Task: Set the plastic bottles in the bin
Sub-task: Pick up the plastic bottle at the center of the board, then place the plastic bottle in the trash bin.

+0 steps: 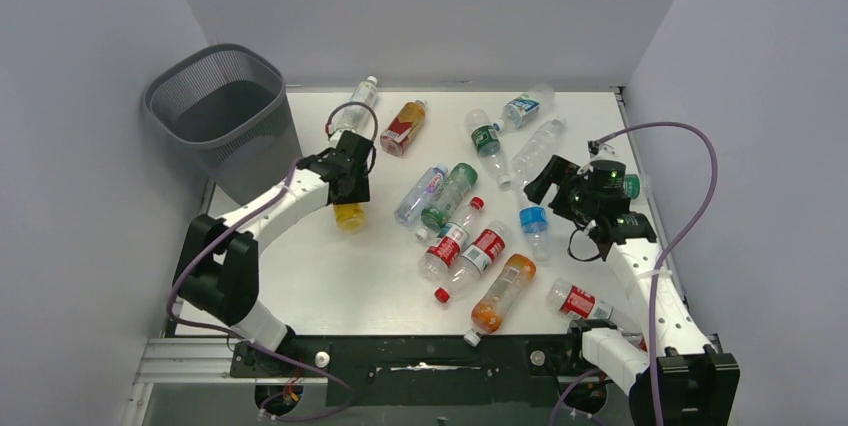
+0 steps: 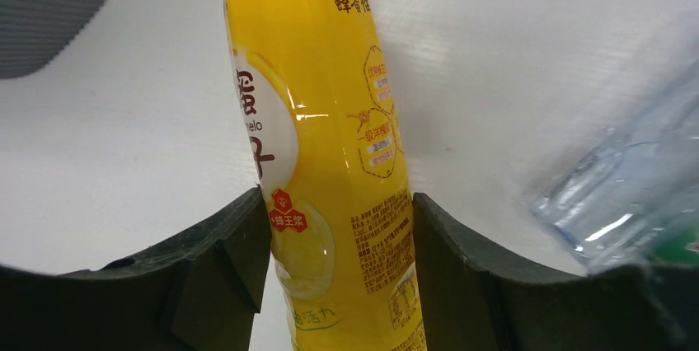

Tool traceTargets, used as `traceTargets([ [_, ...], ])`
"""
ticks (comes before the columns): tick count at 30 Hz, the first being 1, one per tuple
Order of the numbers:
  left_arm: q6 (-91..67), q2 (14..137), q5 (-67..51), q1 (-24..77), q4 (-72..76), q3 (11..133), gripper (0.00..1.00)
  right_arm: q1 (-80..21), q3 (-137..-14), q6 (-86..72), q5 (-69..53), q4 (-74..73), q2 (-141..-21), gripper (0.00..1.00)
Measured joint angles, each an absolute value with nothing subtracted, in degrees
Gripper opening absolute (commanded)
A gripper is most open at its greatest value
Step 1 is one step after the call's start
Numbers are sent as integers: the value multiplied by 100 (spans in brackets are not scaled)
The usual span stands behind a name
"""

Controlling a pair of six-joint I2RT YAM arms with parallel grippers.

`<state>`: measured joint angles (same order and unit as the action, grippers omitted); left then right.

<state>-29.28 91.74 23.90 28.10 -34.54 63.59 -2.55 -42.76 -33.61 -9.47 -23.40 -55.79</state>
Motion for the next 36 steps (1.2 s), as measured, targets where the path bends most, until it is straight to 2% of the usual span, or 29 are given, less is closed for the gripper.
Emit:
traceTargets([
  [11, -2746, 8825, 2460, 2814, -4106, 8027, 35, -224, -4276, -3518, -812, -2429, -5771, 98],
  [19, -2445, 8831, 2617, 2657, -4731, 9856, 35, -222, -4276, -3548, -821, -2421, -5763, 98],
  [26, -2213, 8947, 2598, 1938, -4928, 11172, 35, -222, -4272, -3568, -869, -2410, -5734, 98],
  [36, -2025, 9161, 2349, 760, -5105, 11931, 35, -224, -4209, -3653, -1013, -2342, -5730, 98],
])
